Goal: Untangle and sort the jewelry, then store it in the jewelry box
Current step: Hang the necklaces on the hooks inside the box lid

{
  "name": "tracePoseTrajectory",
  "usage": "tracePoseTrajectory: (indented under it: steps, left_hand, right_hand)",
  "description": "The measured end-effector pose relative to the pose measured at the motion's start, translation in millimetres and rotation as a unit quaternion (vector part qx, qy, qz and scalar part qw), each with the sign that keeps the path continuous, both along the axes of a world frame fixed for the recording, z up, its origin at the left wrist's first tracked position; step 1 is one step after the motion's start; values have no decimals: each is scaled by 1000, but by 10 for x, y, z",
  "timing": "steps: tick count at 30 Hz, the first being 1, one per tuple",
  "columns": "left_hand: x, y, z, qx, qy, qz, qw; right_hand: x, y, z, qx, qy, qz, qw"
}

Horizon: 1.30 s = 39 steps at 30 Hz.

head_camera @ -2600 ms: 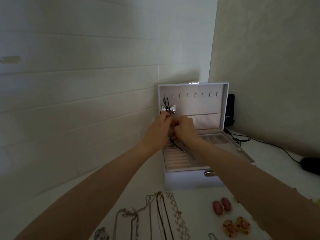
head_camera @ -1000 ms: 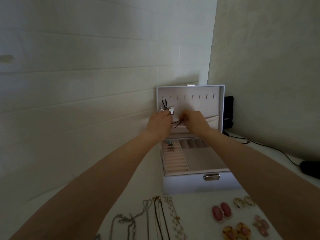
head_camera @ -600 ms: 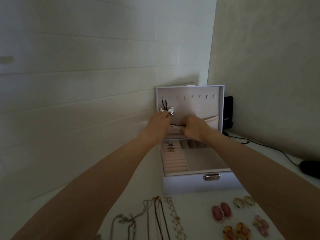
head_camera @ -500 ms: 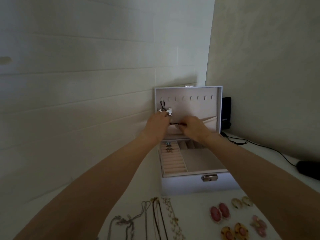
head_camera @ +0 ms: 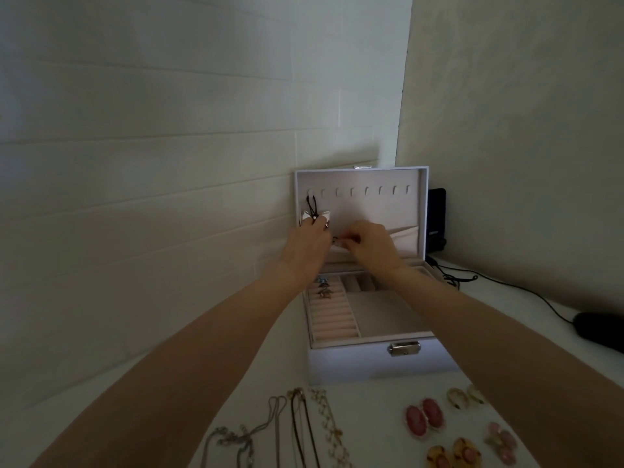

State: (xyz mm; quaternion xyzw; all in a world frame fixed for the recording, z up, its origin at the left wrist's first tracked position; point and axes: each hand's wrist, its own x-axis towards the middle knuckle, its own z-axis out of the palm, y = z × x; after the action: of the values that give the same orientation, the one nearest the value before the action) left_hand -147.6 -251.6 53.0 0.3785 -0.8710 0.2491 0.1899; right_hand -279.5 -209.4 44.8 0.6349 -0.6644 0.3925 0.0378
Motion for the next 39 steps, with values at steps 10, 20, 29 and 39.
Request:
tracePoseTrajectory:
  steps: [10, 20, 29, 39]
  left_hand:
    - [-15, -5, -18, -21, 55, 8, 998]
    - [40, -1, -87, -34, -63, -13, 997]
    - [2, 26, 18, -14, -65, 11, 998]
    - [67, 82, -28, -37, -38, -17, 998]
  right_hand:
    - [61, -44, 47, 67, -37, -21, 997]
    - [168, 13, -24, 86, 52, 5, 995]
    - [100, 3, -6, 94, 151, -27, 984]
    - [51, 77, 7, 31, 147, -44, 988]
